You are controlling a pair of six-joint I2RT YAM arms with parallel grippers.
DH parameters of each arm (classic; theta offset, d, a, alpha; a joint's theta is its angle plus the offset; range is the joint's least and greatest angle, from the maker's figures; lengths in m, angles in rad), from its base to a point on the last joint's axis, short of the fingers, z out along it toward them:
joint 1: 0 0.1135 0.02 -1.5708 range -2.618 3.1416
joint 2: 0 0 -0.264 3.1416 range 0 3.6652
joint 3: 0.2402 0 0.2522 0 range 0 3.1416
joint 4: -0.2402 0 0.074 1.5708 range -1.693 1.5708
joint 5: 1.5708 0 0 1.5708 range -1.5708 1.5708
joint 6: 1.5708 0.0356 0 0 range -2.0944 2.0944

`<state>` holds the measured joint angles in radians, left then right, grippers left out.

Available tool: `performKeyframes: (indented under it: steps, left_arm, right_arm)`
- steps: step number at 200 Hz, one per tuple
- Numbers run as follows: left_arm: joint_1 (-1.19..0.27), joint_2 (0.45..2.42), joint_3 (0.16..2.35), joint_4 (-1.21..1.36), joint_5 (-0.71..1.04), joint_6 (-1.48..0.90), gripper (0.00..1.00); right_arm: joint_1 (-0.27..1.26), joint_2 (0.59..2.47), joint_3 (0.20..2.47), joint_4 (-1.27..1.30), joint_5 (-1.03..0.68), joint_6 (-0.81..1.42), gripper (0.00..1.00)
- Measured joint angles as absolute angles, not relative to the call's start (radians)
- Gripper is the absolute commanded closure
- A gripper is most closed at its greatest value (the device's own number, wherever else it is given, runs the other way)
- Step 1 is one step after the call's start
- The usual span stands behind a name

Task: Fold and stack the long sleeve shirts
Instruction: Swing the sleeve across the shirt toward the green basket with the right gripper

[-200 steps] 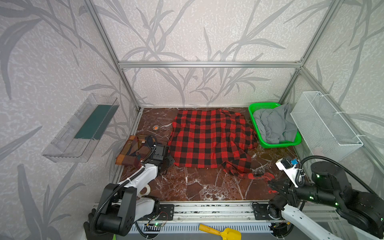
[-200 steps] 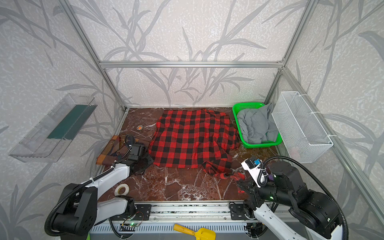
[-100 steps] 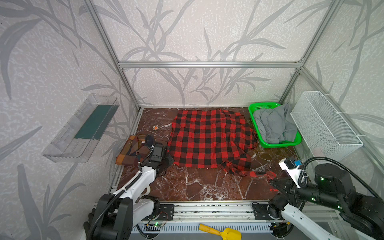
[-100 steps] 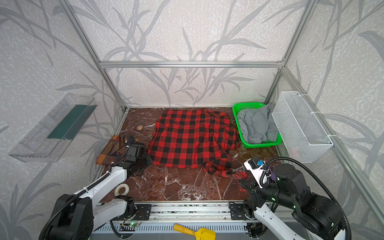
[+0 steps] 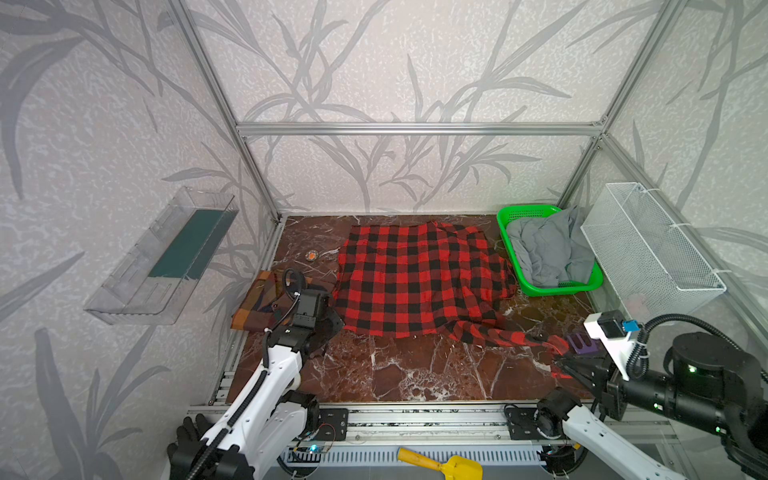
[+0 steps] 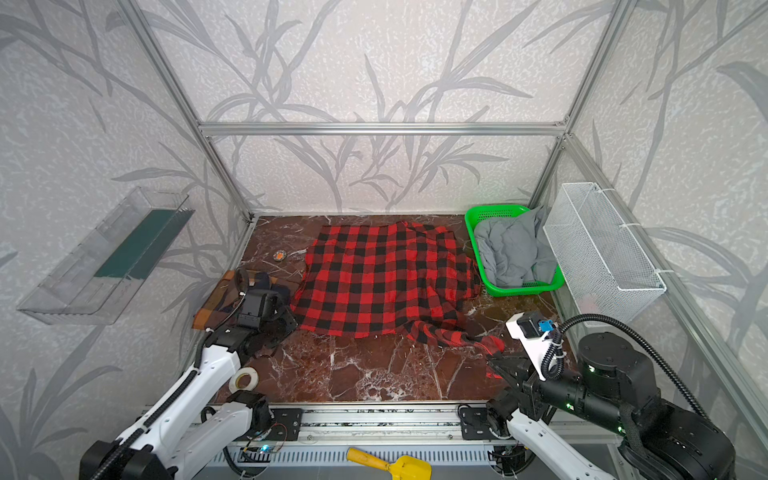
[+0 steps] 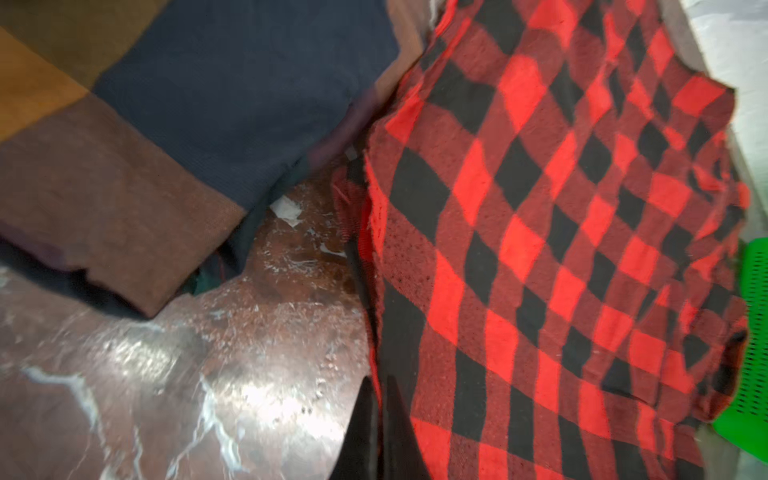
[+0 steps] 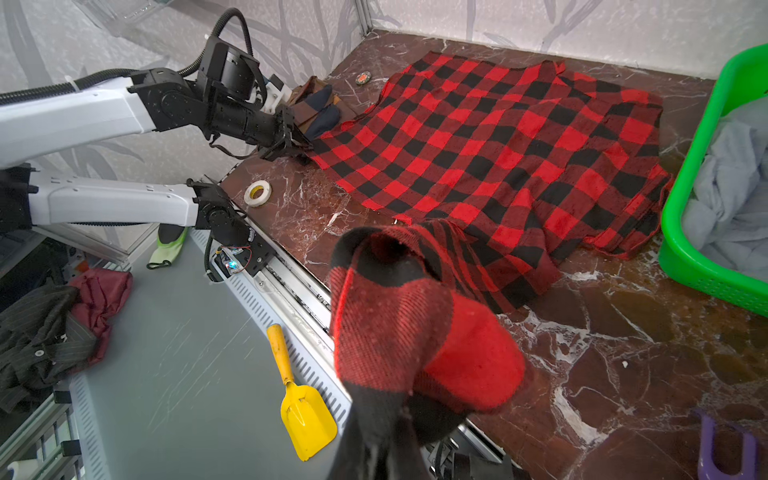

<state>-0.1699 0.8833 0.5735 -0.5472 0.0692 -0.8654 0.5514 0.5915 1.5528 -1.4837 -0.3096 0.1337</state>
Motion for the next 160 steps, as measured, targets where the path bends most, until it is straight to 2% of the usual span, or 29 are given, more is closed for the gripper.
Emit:
performKeyframes:
  steps: [62, 160]
  left_arm:
    - [-0.170, 0.847, 0.686, -0.712, 0.061, -0.893, 1.00]
    - [-0.169, 1.090, 0.831, -0.723, -0.046, -0.875, 1.00]
  right_arm:
    - [0.552, 0.714, 1.660, -1.463, -0.182, 0.147, 1.00]
    - [0.552, 1.036, 1.725, -1.196, 0.049, 0.113, 1.00]
